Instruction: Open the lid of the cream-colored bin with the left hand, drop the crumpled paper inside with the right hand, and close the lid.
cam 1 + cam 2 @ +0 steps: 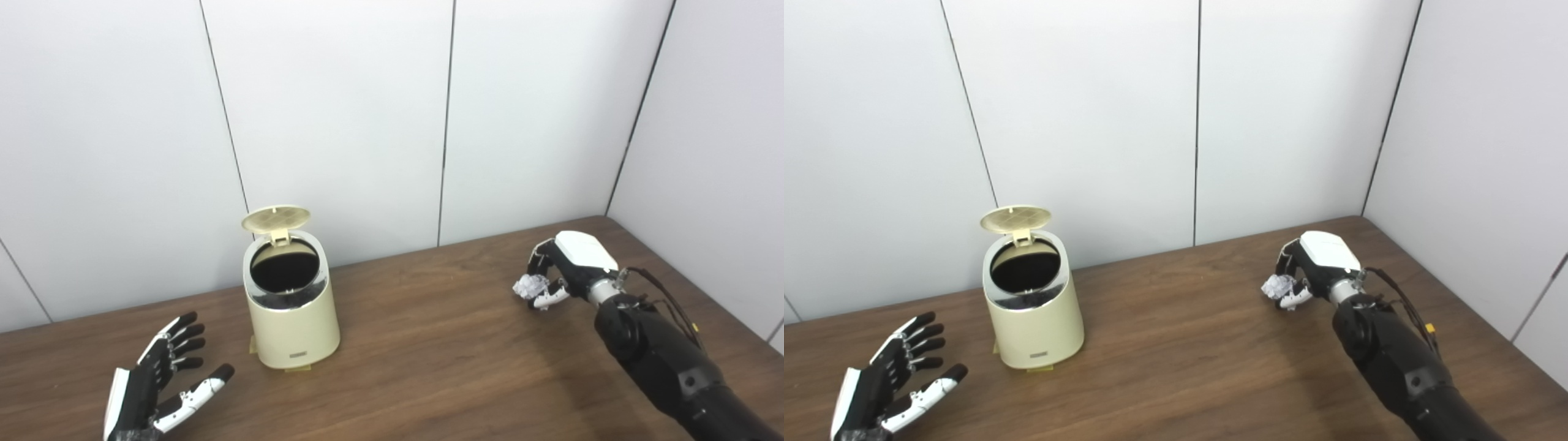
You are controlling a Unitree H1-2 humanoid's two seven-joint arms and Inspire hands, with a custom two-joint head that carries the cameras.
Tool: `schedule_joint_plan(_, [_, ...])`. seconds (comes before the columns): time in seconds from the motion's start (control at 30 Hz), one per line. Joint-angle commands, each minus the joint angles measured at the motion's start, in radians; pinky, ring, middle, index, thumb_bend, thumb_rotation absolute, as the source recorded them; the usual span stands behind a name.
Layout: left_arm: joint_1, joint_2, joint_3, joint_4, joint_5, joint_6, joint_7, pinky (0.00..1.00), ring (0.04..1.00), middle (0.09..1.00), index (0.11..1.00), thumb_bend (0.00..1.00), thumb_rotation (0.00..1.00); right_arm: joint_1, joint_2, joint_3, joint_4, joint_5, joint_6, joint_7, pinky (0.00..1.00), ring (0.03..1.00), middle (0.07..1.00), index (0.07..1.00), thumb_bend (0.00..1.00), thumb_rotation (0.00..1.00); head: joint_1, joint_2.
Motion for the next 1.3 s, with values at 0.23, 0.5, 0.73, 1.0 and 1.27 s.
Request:
schedule_joint_plan(0.23, [0.015, -0.003, -0.007, 0.021, 0.014, -0.025, 0.013, 0.67, 0.767, 0.799, 0.876, 0.75, 0.24, -0.021, -0.032, -0.017, -0.182, -0.034, -0.061, -0.037, 0.93, 0.687, 0.489, 0.486, 0.53, 0.00, 0.026, 0.001])
schedule_joint_plan(0.5, [0.009, -0.015, -0.012, 0.044, 0.014, -0.039, 0.018, 0.69, 0.776, 0.806, 0.878, 0.77, 0.25, -0.034, 0.061, -0.039, -0.371, -0.011, -0.022, 0.008, 1.00, 0.706, 0.476, 0.498, 0.53, 0.01, 0.070, -0.002])
schedule_joint_plan(0.73, [0.008, -0.030, -0.023, 0.054, 0.022, -0.044, 0.028, 0.69, 0.771, 0.799, 0.877, 0.79, 0.29, -0.054, 0.166, -0.057, -0.495, 0.006, 0.027, 0.051, 1.00, 0.718, 0.468, 0.500, 0.53, 0.00, 0.133, -0.001])
schedule_joint_plan(1.0, [0.008, -0.054, -0.035, 0.051, 0.036, -0.038, 0.043, 0.71, 0.773, 0.789, 0.866, 0.81, 0.28, -0.107, 0.288, -0.026, -0.536, -0.005, 0.066, 0.075, 1.00, 0.667, 0.458, 0.515, 0.53, 0.00, 0.202, -0.001])
schedule_joint_plan(1.27, [0.016, -0.074, -0.045, 0.030, 0.065, -0.016, 0.064, 0.70, 0.774, 0.793, 0.869, 0.82, 0.30, -0.136, 0.400, -0.001, -0.489, -0.019, 0.058, 0.042, 1.00, 0.663, 0.453, 0.520, 0.53, 0.00, 0.249, 0.004])
